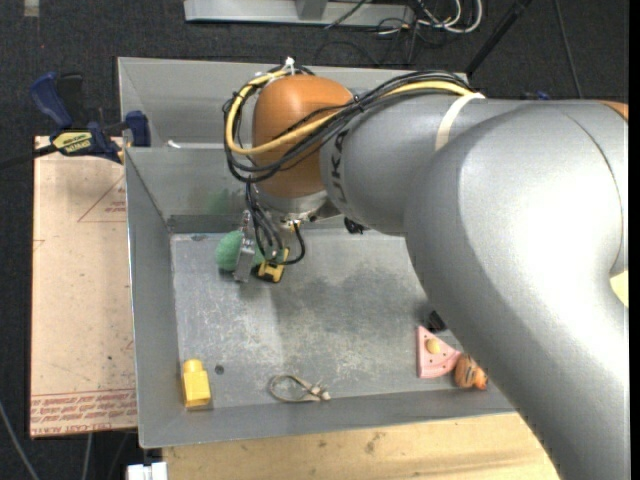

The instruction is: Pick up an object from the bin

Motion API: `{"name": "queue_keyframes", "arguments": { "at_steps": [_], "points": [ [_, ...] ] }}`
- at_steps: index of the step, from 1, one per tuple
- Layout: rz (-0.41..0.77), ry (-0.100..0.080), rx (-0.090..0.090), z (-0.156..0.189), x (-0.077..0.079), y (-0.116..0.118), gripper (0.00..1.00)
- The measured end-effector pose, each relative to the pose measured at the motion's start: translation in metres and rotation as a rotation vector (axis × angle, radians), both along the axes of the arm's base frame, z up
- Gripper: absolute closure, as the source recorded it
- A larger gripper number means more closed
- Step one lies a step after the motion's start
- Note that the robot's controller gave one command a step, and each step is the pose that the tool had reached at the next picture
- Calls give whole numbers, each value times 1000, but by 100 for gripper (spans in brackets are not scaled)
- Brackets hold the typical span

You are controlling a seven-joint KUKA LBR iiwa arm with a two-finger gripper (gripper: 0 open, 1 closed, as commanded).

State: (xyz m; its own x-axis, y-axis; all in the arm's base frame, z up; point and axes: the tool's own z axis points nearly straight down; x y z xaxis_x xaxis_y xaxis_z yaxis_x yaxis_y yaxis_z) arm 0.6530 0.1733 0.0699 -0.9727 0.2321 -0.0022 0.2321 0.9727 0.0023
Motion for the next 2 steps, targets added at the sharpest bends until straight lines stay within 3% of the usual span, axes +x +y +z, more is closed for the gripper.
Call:
{"name": "queue_keyframes", "arguments": {
  "at_steps": [1, 2],
  "points": [
    [3, 7, -1, 5, -4, -3, 100],
    [57, -15, 2, 18, -50, 25, 100]
  ]
}}
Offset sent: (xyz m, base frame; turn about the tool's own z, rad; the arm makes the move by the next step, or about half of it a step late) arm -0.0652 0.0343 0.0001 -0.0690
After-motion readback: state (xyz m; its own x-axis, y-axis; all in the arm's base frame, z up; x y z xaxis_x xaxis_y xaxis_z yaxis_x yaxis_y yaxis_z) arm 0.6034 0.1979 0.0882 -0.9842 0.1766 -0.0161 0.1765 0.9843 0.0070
